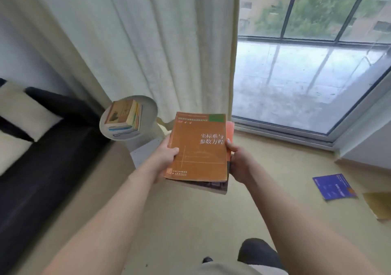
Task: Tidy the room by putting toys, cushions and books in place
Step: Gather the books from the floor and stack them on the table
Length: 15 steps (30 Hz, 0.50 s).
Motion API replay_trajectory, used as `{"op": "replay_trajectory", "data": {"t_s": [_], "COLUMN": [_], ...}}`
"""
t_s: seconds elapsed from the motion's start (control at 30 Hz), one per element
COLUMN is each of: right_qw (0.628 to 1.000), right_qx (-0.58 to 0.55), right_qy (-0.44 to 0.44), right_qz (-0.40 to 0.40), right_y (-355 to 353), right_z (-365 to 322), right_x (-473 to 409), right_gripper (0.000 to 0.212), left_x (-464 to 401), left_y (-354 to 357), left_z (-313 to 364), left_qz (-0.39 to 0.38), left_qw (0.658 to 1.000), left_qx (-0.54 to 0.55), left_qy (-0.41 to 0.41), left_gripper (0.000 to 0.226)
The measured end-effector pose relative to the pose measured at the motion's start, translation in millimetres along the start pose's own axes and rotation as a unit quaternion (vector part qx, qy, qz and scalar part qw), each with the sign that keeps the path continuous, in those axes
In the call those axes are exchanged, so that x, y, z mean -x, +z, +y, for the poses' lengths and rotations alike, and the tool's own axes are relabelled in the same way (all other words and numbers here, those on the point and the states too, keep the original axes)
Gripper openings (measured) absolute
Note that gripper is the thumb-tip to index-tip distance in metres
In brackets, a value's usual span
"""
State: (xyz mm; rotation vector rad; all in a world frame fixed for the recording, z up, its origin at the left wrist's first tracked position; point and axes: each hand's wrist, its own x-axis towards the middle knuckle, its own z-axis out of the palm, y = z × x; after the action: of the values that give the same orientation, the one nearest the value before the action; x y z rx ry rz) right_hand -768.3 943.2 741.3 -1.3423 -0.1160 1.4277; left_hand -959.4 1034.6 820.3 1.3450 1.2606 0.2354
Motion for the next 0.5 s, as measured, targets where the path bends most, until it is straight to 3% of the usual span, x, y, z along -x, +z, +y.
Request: {"op": "replay_trajectory", "data": {"t_s": [0.2,0.3,0.5], "right_qw": [0.998,0.996,0.990], "right_qx": [0.008,0.050,0.112], "right_qy": [0.042,0.056,0.056], "right_qz": [-0.054,-0.058,-0.063], "right_y": [84,126,231], "right_z": [-25,-38,-77], "right_x": [-78,-131,-259], "right_gripper": [0.051,0.040,0.038], "left_x": [-73,-124,-227], "left_y": [-80,-110,-192], "left_z": [-10,-12,7], "left_qz": [0.011,0.011,0.128], "left_qw": [0.999,0.999,0.988], "left_qx": [0.053,0.028,0.039], "left_qy": [-0.005,-0.022,-0.073], "left_gripper": [0.054,0.050,0.037]}}
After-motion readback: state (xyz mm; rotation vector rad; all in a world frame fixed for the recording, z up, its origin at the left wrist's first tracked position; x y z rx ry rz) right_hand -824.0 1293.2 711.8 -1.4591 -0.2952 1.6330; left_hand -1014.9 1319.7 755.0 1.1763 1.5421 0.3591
